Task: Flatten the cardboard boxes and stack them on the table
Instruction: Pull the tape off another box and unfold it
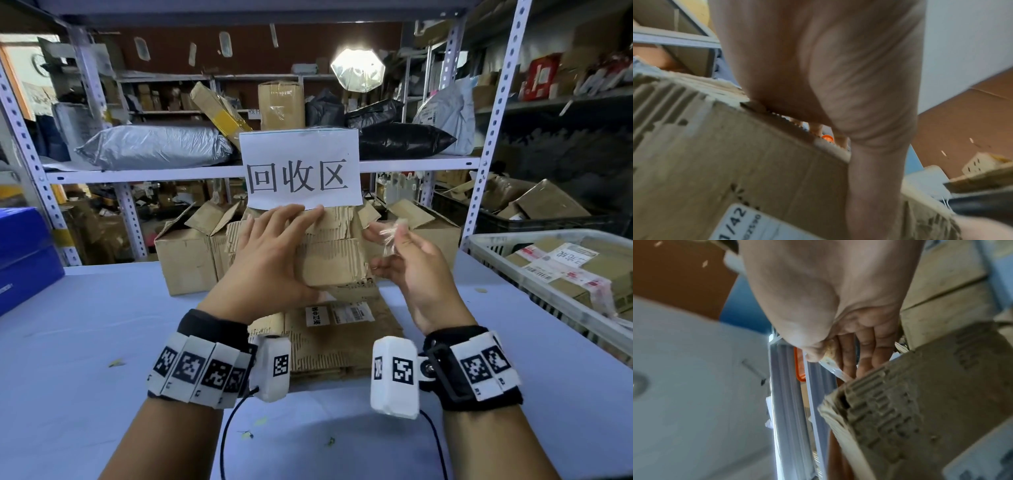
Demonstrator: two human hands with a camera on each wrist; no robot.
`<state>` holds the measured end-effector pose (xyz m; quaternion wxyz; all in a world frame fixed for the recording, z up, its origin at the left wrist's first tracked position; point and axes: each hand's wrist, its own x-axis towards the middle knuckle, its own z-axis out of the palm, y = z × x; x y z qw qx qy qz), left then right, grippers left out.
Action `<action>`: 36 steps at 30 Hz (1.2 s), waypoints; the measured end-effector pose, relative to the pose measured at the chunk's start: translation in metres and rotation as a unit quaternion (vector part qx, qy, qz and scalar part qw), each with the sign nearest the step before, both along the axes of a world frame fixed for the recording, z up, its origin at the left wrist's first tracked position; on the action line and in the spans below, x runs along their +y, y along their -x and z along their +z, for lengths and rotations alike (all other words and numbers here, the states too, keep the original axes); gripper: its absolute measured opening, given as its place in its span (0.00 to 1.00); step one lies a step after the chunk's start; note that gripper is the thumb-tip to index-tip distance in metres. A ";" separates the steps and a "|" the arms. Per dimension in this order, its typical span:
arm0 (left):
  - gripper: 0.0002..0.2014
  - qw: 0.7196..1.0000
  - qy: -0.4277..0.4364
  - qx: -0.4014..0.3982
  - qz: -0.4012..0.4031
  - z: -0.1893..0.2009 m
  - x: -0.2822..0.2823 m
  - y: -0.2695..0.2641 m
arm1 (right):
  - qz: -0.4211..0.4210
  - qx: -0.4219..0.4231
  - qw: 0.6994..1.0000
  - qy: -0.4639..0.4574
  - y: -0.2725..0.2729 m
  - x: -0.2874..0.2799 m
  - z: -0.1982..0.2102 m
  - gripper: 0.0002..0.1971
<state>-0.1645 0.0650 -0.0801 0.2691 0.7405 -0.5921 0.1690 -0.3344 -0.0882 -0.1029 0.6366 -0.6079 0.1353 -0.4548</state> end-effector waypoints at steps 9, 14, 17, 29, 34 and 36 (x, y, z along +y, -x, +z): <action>0.61 0.998 0.023 0.041 -0.029 -0.007 0.001 -0.007 | 0.157 -0.154 0.946 -0.239 -0.002 -0.010 -0.008 0.17; 0.61 0.998 0.032 0.046 -0.026 -0.010 0.002 -0.009 | 0.162 -0.212 0.920 -0.287 -0.003 -0.012 -0.011 0.14; 0.60 0.998 0.034 0.044 -0.027 -0.011 0.001 -0.011 | 0.131 -0.212 0.919 -0.304 -0.004 -0.014 -0.013 0.14; 0.60 0.997 0.045 0.044 -0.035 -0.014 0.003 -0.014 | -0.028 -0.170 0.944 -0.282 0.017 -0.055 -0.021 0.15; 0.61 0.998 0.051 0.025 -0.039 -0.017 0.002 -0.015 | -0.136 0.049 0.973 -0.179 0.018 -0.099 -0.020 0.15; 0.61 0.997 0.055 0.017 -0.041 -0.018 0.002 -0.015 | -0.151 0.154 0.972 -0.097 0.012 -0.118 -0.023 0.16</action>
